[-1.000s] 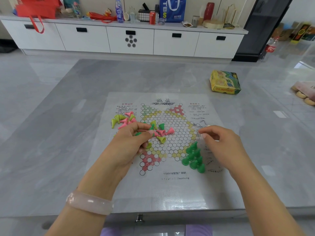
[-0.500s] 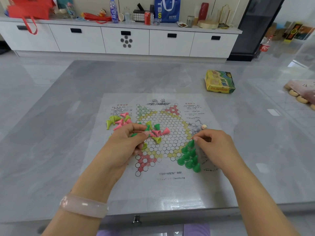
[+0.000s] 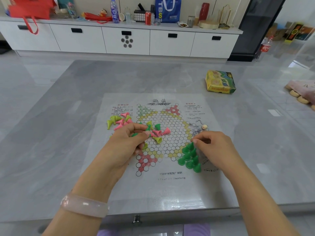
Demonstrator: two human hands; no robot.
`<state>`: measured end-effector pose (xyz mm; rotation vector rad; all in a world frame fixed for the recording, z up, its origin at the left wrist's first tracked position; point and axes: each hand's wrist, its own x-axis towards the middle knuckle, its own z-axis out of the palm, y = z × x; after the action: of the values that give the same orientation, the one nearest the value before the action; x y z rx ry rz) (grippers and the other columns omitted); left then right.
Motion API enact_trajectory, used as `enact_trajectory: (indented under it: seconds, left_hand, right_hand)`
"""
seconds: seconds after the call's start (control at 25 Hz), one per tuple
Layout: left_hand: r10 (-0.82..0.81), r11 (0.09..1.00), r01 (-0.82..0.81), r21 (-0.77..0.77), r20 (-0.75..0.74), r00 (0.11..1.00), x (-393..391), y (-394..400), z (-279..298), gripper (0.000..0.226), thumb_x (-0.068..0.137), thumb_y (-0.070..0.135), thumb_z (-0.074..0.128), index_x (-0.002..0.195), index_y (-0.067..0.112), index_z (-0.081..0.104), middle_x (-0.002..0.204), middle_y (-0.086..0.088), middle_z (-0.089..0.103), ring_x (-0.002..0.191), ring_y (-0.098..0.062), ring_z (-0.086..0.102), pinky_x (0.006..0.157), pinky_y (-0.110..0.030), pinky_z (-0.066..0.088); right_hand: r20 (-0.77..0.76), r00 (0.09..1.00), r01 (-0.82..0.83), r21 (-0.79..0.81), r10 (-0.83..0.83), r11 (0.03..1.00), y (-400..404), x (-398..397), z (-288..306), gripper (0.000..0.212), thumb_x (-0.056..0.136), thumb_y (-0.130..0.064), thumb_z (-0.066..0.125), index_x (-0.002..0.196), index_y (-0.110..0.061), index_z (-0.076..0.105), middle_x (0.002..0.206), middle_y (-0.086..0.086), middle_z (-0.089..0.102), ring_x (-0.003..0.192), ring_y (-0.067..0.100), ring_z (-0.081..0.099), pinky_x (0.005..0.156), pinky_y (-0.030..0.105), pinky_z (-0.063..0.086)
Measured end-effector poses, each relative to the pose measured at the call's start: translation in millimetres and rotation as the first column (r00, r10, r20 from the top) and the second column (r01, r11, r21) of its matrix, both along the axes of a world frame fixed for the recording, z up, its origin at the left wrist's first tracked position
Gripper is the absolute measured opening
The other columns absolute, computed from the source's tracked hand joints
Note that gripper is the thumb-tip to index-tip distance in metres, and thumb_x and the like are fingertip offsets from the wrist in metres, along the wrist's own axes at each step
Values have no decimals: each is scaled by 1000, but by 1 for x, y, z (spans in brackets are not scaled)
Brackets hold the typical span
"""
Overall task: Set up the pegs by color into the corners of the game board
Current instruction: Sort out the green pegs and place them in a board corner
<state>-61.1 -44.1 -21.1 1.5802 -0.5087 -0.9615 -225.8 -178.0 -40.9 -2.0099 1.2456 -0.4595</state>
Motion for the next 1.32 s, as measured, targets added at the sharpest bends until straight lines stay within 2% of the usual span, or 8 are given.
enact_trajectory:
  seconds: [0.36, 0.52, 0.72, 0.8, 0.92, 1.04, 1.2, 1.32]
  left_hand:
    - [5, 1000, -5, -9, 0, 1000, 1, 0, -1, 11, 86, 5, 57, 89, 16, 59, 71, -1, 50, 52, -7, 42, 47, -17, 38]
    - [-57, 998, 55, 29, 88, 994, -7, 1, 1, 12, 84, 10, 61, 92, 18, 63, 77, 3, 57, 58, -7, 46, 54, -16, 41]
    - [-158, 987, 153, 44, 151, 976, -24, 1, 1, 14, 81, 15, 66, 86, 28, 61, 78, 8, 62, 58, -3, 55, 56, -15, 45]
    - [-144, 989, 141, 36, 128, 981, -23, 2, -1, 15, 81, 15, 67, 84, 25, 58, 74, 6, 61, 58, -6, 56, 56, -17, 43]
    - [-124, 992, 120, 36, 137, 983, -19, 2, -1, 12, 81, 14, 67, 83, 22, 58, 67, 8, 57, 48, 1, 51, 46, -10, 41]
    - [-126, 992, 123, 30, 182, 975, -18, 4, -1, 10, 80, 15, 67, 83, 20, 59, 73, 5, 58, 53, 1, 53, 46, -7, 41]
    - [-150, 989, 129, 78, 406, 901, -17, 6, 2, 8, 83, 18, 64, 83, 24, 58, 80, 10, 59, 60, 2, 56, 50, -4, 42]
    - [-99, 992, 44, 120, 511, 854, 4, 11, 10, 22, 90, 9, 49, 80, 28, 56, 74, 9, 62, 58, 0, 57, 56, -15, 47]
  right_hand:
    - [-4, 1000, -28, -16, 28, 999, 0, -1, 0, 14, 87, -18, 56, 89, -19, 70, 84, -6, 63, 73, -3, 51, 60, 9, 35]
    - [62, 998, 3, -170, 7, 985, 4, 1, 6, 15, 88, -19, 54, 91, -20, 68, 87, -9, 64, 74, -8, 52, 61, 5, 35]
    - [145, 917, -337, -220, 372, 915, 33, 24, 25, 14, 85, -22, 58, 82, -27, 71, 77, -18, 62, 83, -2, 54, 68, 5, 39]
    - [152, 897, -382, -209, 415, 900, 36, 28, 26, 15, 84, -22, 59, 78, -25, 71, 69, -16, 61, 78, -1, 54, 66, 7, 39]
    - [211, 893, -370, -164, 399, 915, 35, 29, 26, 13, 82, -25, 60, 76, -29, 70, 73, -14, 64, 76, 0, 57, 66, 11, 42]
    - [244, 883, -382, -123, 401, 916, 37, 30, 27, 9, 79, -27, 64, 79, -34, 70, 82, -20, 66, 77, 1, 60, 67, 13, 46]
    - [261, 897, -339, -117, 358, 934, 39, 32, 29, 12, 79, -21, 65, 73, -31, 69, 74, -10, 68, 75, 1, 59, 67, 15, 47]
    - [343, 909, -222, -81, 236, 972, 36, 29, 36, 16, 81, -22, 63, 69, -32, 68, 77, -18, 67, 71, 3, 59, 64, 14, 48]
